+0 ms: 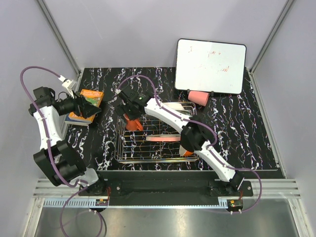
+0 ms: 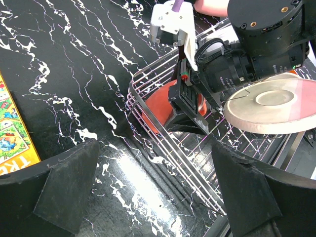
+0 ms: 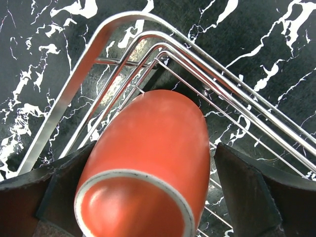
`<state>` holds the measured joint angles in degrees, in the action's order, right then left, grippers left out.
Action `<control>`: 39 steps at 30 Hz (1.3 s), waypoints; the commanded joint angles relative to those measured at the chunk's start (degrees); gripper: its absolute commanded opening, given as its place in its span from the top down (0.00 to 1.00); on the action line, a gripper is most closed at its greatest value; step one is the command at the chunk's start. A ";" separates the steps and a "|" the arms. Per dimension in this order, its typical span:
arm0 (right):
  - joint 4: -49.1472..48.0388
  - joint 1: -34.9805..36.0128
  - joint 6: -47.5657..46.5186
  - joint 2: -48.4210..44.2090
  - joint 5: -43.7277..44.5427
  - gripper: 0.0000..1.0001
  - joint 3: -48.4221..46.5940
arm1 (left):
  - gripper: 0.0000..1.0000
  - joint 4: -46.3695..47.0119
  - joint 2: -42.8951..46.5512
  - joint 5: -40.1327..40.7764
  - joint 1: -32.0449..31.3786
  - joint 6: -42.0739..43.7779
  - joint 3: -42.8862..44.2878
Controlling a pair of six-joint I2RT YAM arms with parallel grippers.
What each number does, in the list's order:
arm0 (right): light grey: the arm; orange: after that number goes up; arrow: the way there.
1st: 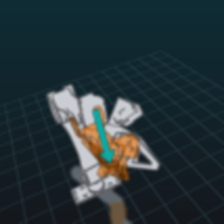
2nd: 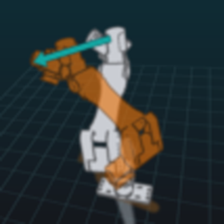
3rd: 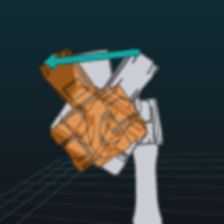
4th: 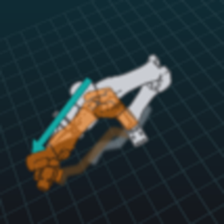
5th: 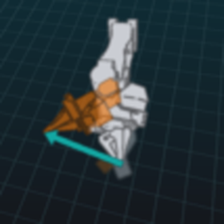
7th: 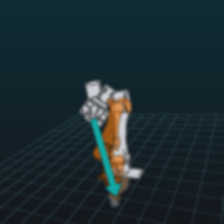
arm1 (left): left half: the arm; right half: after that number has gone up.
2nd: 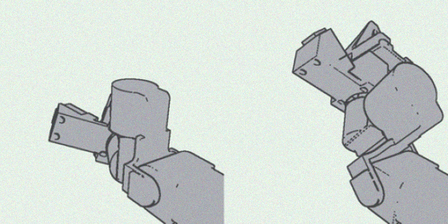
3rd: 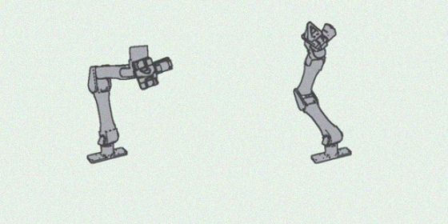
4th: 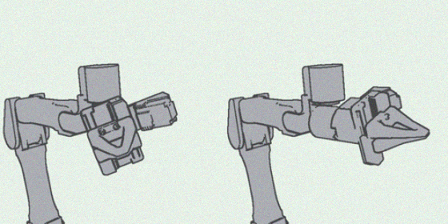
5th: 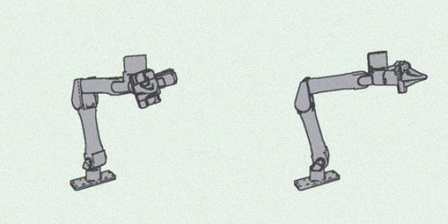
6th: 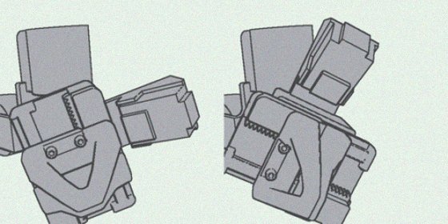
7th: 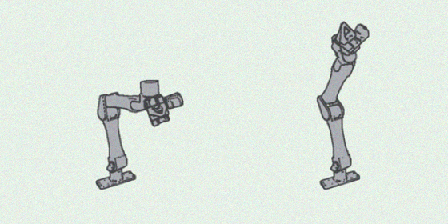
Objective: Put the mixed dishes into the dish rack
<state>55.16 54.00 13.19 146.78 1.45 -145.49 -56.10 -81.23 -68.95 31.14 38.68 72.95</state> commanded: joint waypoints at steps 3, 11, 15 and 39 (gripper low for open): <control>-0.40 0.06 -2.82 -7.03 4.77 0.00 -1.73 | 0.01 -0.06 -0.16 -2.24 0.33 1.75 1.32; 0.74 -0.56 -6.77 -15.02 9.01 0.00 0.47 | 0.01 -0.77 -0.16 -2.15 0.42 1.05 2.72; 1.88 -0.74 -6.95 -15.03 10.23 0.00 0.39 | 0.01 -0.86 -0.07 -2.95 0.42 0.35 3.34; -34.85 -45.90 22.75 -52.92 7.96 0.16 65.77 | 0.01 -1.65 -1.56 -1.54 0.15 -1.32 3.79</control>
<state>26.61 8.78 31.20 92.79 12.45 -84.09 -57.89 -82.32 -69.21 31.24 38.09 74.76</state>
